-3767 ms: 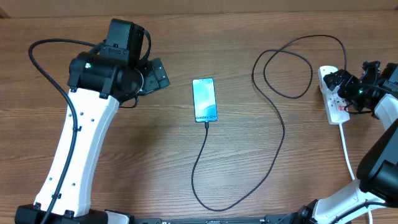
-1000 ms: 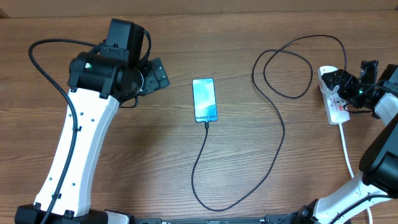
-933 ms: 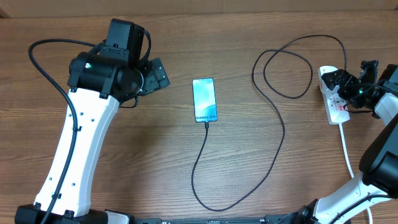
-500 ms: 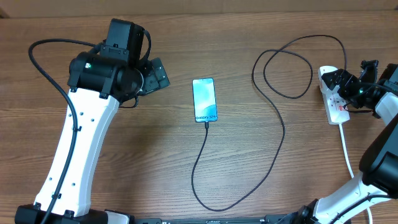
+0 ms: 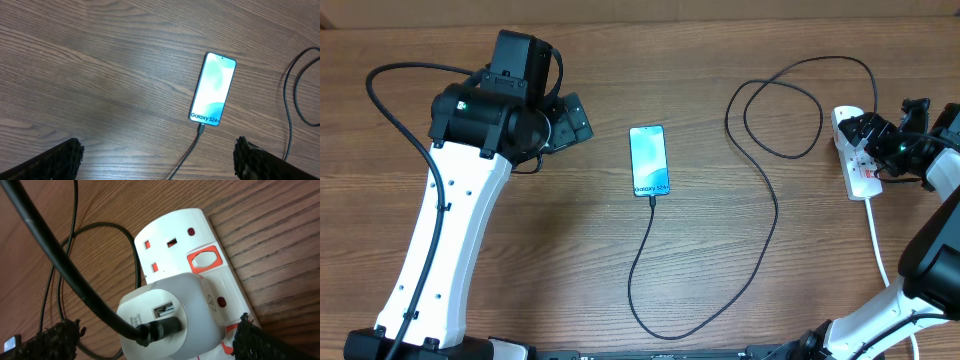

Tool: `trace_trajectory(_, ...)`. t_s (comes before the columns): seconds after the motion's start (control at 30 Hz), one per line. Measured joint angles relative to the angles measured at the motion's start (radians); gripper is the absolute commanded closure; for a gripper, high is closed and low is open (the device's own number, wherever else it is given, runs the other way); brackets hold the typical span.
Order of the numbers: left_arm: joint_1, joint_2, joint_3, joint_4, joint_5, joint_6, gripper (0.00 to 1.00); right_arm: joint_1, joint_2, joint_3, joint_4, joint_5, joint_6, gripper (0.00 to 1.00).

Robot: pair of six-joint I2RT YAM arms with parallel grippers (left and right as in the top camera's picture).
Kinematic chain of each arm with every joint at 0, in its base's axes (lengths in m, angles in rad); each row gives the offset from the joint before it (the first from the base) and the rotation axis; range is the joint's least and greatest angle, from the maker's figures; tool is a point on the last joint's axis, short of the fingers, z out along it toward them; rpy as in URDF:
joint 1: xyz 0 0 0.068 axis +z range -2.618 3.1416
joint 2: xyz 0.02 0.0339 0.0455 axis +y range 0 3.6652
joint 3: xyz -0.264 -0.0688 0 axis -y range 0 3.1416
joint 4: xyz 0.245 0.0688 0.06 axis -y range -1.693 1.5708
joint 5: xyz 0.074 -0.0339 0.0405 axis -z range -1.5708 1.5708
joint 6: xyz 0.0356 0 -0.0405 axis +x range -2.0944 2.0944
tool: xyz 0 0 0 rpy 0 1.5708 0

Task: Plug charger to phone and switch on socket

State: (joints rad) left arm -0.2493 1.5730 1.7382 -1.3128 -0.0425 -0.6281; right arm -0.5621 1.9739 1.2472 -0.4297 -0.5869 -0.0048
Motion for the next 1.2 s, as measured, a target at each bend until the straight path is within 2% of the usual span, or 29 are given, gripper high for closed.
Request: trace_trajectory(1.2,0.0,0.0,0.0,0.0,0.0,0.0,0.0,0.028,-0.005,0.018,-0.032,0.034,0.026,0.0)
